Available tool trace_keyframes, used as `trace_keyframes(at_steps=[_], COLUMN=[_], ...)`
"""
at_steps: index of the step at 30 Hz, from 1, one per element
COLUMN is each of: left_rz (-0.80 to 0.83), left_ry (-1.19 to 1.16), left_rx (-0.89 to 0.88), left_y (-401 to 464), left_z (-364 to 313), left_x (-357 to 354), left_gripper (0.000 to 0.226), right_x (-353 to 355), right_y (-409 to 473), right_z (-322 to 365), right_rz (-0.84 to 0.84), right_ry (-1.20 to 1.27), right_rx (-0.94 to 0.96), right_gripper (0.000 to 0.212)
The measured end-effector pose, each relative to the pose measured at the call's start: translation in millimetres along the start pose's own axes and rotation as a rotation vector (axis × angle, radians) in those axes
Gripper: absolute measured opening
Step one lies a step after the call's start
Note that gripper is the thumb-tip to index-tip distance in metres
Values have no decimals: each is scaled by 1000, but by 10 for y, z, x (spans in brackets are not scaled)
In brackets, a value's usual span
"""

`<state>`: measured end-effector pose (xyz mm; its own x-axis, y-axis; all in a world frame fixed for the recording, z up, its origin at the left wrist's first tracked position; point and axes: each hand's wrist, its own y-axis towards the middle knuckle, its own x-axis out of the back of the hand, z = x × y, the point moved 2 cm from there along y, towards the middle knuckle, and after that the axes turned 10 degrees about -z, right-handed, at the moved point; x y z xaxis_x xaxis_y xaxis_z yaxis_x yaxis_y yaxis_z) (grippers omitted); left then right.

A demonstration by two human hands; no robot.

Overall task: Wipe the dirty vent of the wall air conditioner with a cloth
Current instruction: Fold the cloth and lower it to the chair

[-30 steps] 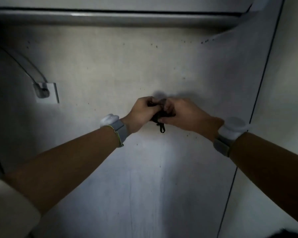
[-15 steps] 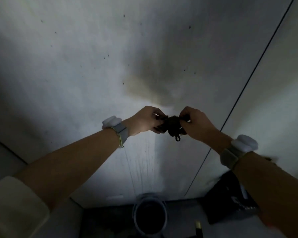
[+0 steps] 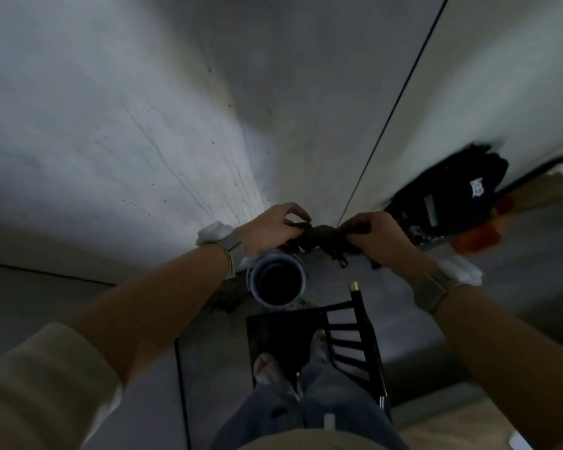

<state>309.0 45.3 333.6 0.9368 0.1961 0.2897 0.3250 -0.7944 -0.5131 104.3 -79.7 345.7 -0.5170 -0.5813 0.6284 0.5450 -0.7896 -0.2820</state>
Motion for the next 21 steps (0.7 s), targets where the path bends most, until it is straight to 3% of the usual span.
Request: trace_keyframes(at_steps=[5, 9, 11, 14, 21], left_rz=[75, 143, 99, 96, 195], left_ry=[89, 309, 348, 364, 323], left_rx=[61, 5, -15, -19, 14], left_y=[193, 384, 394, 491, 579], left_z=[493, 886, 981, 1074, 1245], left_x=[-503, -958, -1060, -1285, -1966], left_gripper=[15, 13, 14, 27, 27], right_x=[-355, -534, -572, -612, -850], right_y=[-186, -378, -475, -582, -970], right_z=[-826, -1360, -1467, -1618, -2209], right_rz=[-81, -113, -165, -158, -125], right_ry=[75, 145, 183, 297, 438], right_rx=[-200, -350, -363, -416, -609], right_gripper=[5, 16, 27, 21, 19])
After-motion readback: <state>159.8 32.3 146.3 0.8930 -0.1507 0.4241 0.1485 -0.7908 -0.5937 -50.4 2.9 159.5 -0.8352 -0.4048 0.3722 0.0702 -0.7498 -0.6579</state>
